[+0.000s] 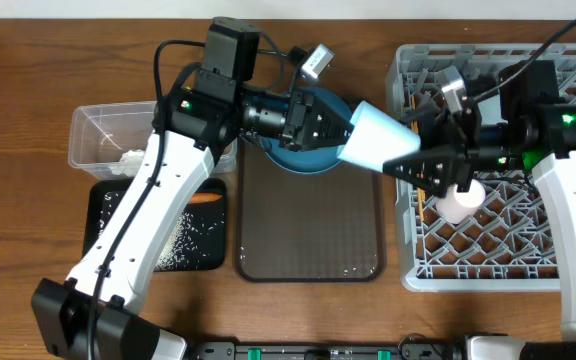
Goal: Sort waste into correct bins and load items into the dishwasher rack
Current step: 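Grasp the cup with the right gripper and release the left gripper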
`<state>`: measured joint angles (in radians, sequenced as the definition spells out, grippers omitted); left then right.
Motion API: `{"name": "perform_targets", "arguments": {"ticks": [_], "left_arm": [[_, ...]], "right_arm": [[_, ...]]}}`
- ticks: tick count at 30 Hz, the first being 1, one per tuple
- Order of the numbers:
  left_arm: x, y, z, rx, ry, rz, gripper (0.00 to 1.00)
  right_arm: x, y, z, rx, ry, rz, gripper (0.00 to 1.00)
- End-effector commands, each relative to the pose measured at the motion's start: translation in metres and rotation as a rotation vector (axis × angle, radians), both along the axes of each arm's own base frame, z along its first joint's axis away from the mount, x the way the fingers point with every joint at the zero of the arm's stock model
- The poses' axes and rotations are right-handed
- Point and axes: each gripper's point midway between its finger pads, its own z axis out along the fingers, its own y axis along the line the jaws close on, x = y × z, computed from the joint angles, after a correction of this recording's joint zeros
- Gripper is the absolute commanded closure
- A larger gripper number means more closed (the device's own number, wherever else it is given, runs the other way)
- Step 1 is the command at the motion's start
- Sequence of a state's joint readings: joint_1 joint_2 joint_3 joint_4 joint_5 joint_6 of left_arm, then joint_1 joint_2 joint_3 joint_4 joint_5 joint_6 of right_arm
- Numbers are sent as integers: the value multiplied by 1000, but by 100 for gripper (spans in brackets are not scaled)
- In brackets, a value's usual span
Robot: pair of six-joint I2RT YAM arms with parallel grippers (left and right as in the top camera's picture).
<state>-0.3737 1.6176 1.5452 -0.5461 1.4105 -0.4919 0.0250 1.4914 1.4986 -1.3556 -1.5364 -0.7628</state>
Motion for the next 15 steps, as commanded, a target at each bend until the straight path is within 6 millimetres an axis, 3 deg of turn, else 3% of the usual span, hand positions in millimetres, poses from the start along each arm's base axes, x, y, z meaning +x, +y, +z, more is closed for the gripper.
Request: {"name": "perform_targets", "arguments": {"ticks": [1, 6, 10, 15], "left_arm": [[-2, -5, 0, 1, -30, -11, 94], [0, -5, -3, 12, -35, 2, 94], [6, -5, -18, 64, -18, 48, 94], [6, -1, -36, 123, -10, 71, 94]], "right_arm": [[-6, 3, 10, 23, -16, 18, 48], [-6, 3, 10, 23, -23, 18, 54], [-4, 3, 11, 24, -45, 18, 65], [-1, 3, 11, 24, -78, 18, 70]]}}
